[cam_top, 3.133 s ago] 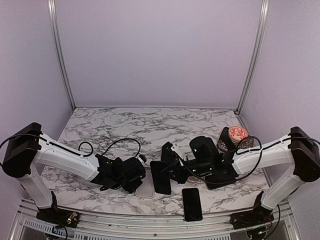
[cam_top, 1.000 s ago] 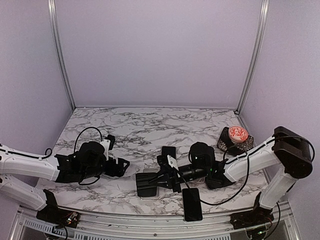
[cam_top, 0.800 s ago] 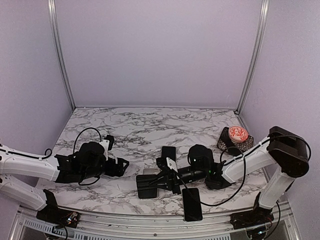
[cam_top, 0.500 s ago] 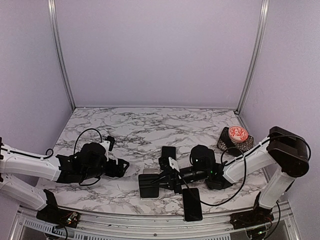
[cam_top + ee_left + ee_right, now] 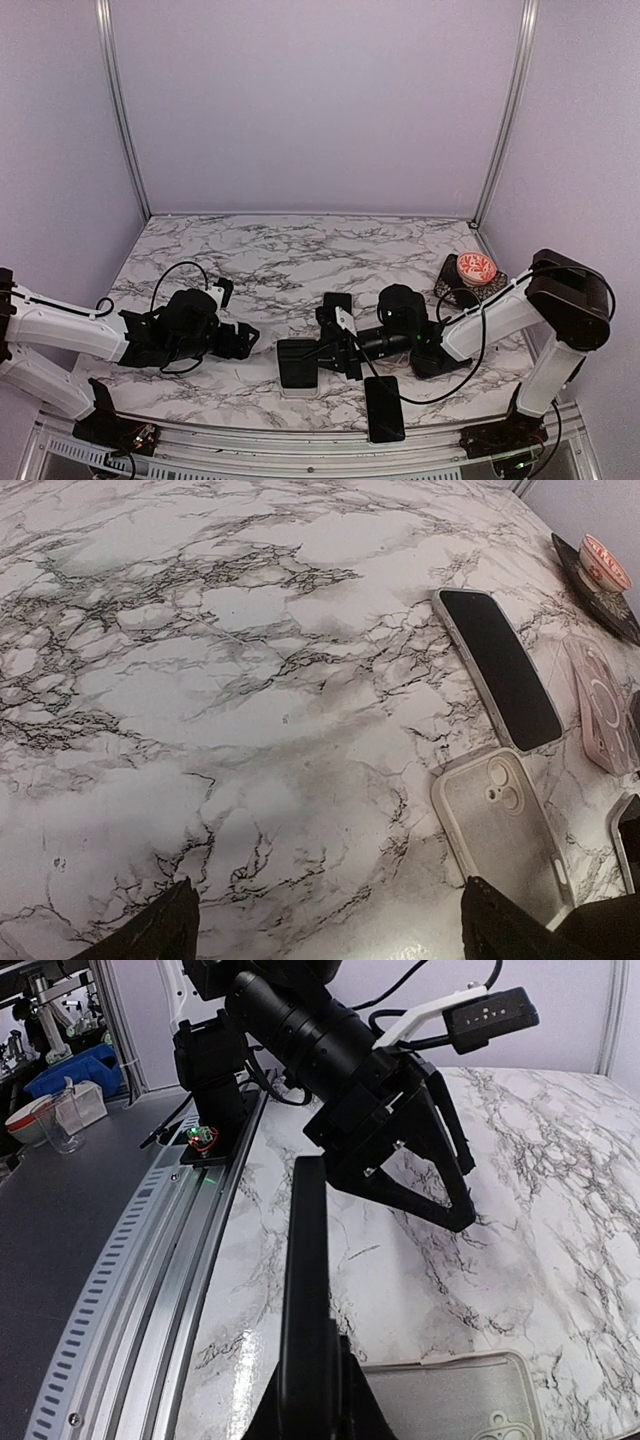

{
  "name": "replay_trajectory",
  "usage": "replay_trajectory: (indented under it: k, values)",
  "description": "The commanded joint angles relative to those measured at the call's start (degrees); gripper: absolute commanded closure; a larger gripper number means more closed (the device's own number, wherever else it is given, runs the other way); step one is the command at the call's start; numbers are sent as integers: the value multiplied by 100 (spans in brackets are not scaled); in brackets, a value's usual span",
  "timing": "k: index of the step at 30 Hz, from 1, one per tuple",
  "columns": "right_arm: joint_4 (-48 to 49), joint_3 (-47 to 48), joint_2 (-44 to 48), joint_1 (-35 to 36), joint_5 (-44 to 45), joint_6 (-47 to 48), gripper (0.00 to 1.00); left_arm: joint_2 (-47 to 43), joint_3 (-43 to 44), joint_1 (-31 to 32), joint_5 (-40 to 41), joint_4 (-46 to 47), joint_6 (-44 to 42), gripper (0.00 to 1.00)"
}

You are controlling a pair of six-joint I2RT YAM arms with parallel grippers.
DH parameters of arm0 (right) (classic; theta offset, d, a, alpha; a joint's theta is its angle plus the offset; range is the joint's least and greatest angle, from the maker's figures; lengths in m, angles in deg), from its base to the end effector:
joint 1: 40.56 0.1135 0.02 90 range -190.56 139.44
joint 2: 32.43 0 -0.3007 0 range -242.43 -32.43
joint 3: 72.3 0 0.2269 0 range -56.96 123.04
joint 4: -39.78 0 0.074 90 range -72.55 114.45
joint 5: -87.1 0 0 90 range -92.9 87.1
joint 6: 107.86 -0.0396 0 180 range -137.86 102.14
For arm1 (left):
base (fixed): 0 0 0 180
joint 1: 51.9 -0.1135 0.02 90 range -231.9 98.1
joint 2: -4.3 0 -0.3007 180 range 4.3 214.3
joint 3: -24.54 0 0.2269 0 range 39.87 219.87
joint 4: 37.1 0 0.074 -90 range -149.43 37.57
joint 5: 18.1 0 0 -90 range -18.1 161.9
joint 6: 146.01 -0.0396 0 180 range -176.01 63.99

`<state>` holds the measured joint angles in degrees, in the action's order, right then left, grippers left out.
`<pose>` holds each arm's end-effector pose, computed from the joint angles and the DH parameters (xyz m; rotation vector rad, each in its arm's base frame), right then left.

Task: Put the phone into the phone case
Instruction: Install the phone into the phone case.

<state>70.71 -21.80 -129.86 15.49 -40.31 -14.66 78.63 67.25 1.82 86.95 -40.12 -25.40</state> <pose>0.1561 0.2749 0.2169 -1.3726 1.4245 1.2240 0.1410 -0.1748 0.2203 0.2915 2.1873 -0.5596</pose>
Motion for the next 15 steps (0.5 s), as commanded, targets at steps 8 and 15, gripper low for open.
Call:
replay_trajectory:
  k: [8,15]
  values:
    - [-130,192,-34,-25,-365,-136,100,80,40,-21,-21,78,-65,9]
    - [-223,282,-342,-76,-615,-438,100,60,13,-20,-1,79,-96,9]
